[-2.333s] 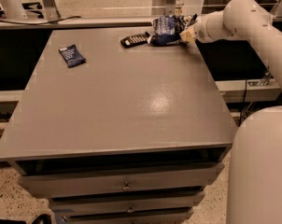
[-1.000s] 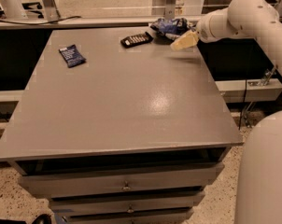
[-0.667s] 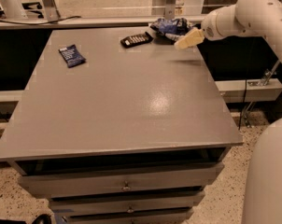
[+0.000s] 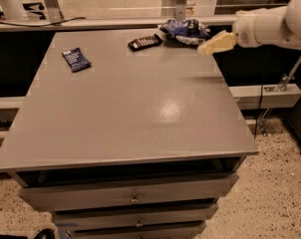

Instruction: Move blue chip bag near rxbar chocolate

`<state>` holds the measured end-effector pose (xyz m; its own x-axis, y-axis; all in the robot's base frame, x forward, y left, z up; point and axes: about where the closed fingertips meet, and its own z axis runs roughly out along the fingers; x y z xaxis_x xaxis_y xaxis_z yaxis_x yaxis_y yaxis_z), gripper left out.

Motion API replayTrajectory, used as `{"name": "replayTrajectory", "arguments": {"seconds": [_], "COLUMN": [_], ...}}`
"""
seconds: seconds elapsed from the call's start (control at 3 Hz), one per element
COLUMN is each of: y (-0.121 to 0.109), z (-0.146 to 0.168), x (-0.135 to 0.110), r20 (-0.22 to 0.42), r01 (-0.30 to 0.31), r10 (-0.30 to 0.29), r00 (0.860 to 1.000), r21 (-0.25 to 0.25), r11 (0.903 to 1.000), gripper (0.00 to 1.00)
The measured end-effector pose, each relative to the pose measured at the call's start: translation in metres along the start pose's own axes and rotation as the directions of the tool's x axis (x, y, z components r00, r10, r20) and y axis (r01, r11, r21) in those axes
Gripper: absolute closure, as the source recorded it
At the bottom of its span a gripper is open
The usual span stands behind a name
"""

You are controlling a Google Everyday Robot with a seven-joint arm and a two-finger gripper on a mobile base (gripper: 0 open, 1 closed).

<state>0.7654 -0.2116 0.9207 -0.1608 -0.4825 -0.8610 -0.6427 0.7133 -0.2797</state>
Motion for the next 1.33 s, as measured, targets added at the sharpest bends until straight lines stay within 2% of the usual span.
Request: {"name": "replayTrajectory", "arguments": {"seconds": [0.33, 0.67, 1.0, 1.33], "y": [0.016, 0.021, 0.03, 0.029], "z": [-0.051, -0.104, -0.11, -0.109], "x": [0.006, 0.017, 0.02, 0.02], "r20": [0.099, 0.169, 0.167, 0.167], "r01": [0.024, 0.041, 0.046, 0.046], "r10": [-0.015, -0.014, -0.014, -0.014], "r00": [0.995, 0.986, 0.986, 0.986], "r21": [-0.09, -0.157, -0.192, -0.191], "r11": [0.9956, 0.9867, 0.9803, 0.9805], "gripper": [0.0, 0.0, 0.0, 0.0]}}
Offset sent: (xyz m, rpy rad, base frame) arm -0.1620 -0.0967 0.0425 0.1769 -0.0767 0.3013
